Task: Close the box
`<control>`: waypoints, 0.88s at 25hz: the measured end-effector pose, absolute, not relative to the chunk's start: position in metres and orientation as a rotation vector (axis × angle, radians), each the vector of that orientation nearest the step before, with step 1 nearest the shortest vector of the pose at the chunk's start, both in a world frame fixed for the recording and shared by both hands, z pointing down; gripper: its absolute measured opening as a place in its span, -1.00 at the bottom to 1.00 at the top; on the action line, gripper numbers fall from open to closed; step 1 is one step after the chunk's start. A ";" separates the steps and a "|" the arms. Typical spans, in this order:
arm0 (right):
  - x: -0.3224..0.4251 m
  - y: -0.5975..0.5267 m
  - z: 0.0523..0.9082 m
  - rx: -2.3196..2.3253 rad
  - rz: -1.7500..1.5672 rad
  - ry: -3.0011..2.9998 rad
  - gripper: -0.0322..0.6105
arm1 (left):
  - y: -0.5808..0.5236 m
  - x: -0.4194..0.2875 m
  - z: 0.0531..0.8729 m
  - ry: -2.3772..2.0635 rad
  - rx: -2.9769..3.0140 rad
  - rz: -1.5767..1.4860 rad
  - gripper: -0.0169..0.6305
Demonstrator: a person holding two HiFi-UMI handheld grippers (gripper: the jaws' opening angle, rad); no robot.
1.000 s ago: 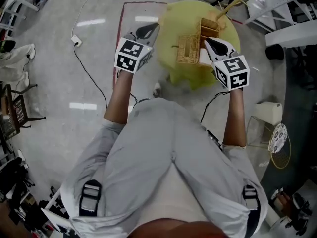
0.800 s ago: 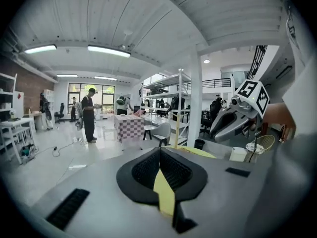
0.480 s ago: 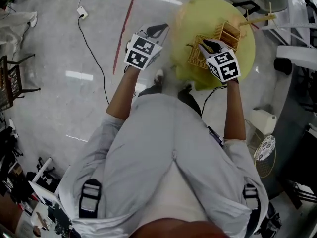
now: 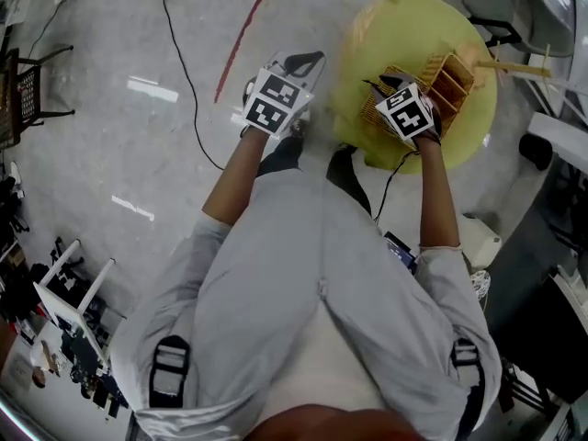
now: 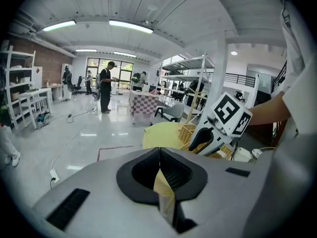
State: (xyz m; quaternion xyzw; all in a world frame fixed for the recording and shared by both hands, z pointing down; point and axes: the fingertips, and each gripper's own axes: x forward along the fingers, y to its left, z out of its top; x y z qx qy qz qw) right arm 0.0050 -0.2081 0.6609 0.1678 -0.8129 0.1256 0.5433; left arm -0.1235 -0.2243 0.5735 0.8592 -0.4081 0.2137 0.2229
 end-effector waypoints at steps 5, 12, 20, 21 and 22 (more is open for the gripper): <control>0.007 -0.204 0.696 0.307 0.286 -1.854 -0.49 | -0.215 -0.129 0.594 -1.130 2.311 0.595 -0.86; 0.009 -0.208 0.732 0.232 0.180 -1.730 -0.49 | -0.204 -0.149 0.610 -1.163 2.242 0.610 -0.86; 0.002 -0.211 0.750 0.183 0.139 -1.656 -0.64 | -0.203 -0.172 0.620 -1.193 2.202 0.638 -0.86; 0.002 -0.211 0.751 0.180 0.137 -1.651 -0.72 | -0.204 -0.172 0.620 -1.191 2.203 0.639 -0.86; 0.002 -0.211 0.752 0.177 0.141 -1.647 -0.76 | -0.205 -0.173 0.620 -1.187 2.206 0.641 -0.86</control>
